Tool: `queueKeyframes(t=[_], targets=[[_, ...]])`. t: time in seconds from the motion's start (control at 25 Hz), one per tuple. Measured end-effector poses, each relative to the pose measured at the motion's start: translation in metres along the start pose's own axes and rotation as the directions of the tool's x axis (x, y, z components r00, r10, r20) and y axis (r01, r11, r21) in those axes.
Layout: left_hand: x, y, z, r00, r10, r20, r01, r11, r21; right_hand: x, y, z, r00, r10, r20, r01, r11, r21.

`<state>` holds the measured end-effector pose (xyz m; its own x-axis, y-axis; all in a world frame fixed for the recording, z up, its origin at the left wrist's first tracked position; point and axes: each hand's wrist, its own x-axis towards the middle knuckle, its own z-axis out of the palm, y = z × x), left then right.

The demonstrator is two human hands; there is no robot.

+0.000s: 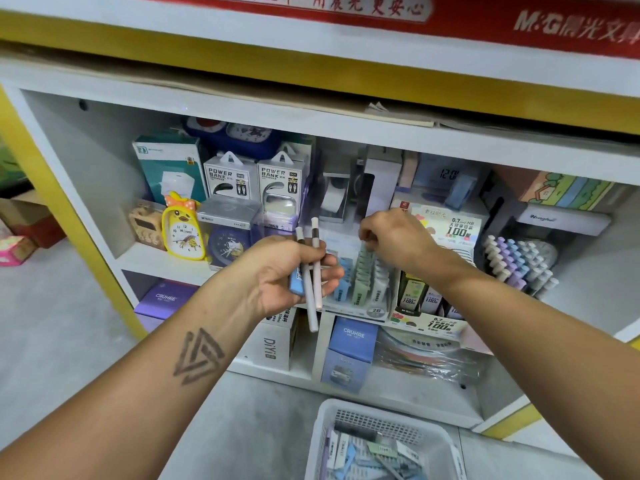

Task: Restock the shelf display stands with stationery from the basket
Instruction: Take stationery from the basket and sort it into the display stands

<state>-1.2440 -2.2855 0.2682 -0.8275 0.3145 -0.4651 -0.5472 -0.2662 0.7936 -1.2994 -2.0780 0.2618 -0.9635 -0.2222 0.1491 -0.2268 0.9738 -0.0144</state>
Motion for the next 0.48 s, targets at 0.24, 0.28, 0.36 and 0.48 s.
queueKeyframes(t=[0.24, 0.28, 0.36, 0.48], targets=[[-0.0062, 0.0008, 0.0066, 0.999, 0.008, 0.051, -0.010, 0.999, 0.031, 0.0023, 0.0007, -0.0014, 1.000, 0.008, 0.008, -0.008, 1.000, 0.012], [-0.0070, 0.0008, 0.0074, 0.998, 0.008, 0.058, -0.009, 1.000, 0.027, 0.0024, 0.0008, -0.0021, 1.000, 0.005, 0.015, -0.005, 1.000, 0.003], [-0.0080, 0.0012, 0.0077, 0.997, 0.012, 0.072, -0.013, 1.000, 0.013, 0.0026, 0.0004, -0.0035, 0.999, -0.006, 0.038, 0.005, 0.999, 0.031], [-0.0087, 0.0016, 0.0094, 0.996, 0.025, 0.089, -0.026, 1.000, 0.009, 0.0038, 0.0002, -0.0036, 0.998, -0.036, 0.056, 0.033, 0.998, 0.057]])
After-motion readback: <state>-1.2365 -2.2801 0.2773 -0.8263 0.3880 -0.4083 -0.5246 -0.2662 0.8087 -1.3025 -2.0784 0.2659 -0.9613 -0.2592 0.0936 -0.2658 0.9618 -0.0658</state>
